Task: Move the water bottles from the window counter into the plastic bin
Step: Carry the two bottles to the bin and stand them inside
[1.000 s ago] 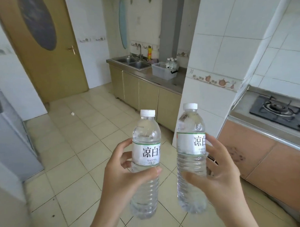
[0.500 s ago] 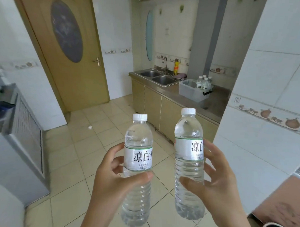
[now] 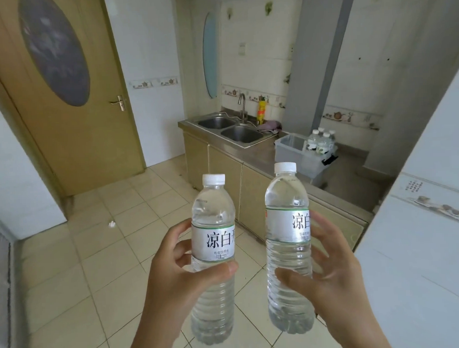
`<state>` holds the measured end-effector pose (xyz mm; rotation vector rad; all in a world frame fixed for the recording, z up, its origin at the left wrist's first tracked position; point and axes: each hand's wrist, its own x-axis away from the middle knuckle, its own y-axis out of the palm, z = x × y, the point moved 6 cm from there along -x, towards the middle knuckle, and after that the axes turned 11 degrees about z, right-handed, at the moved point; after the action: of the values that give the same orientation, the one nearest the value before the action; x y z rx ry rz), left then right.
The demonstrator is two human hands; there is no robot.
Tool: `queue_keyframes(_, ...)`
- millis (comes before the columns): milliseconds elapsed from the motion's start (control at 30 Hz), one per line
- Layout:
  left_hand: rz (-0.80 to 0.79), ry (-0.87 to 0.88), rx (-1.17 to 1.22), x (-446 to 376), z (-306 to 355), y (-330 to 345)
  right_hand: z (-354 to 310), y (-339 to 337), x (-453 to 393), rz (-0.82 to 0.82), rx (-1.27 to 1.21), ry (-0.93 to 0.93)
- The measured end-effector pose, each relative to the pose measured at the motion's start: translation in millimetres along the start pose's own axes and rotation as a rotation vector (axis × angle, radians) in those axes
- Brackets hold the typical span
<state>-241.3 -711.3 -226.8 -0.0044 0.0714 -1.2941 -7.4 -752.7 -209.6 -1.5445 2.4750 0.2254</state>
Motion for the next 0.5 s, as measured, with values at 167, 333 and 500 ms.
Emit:
queue_keyframes(167, -0.143, 0.032, -0.04, -93.7, 5.8, 27.2, 15.9, 40.0, -66.6, 0.091, -0.003, 0.035)
queue_keyframes(333, -0.209, 0.028, -0.021, -170.6, 0.6, 68.4, 35.9, 58.1, -131.1, 0.18, 0.011, 0.062)
queue_keyframes(500, -0.229, -0.001, 0.001, -247.4, -14.0, 121.7, 67.4, 69.3, -211.0, 0.196, 0.045, 0.068)
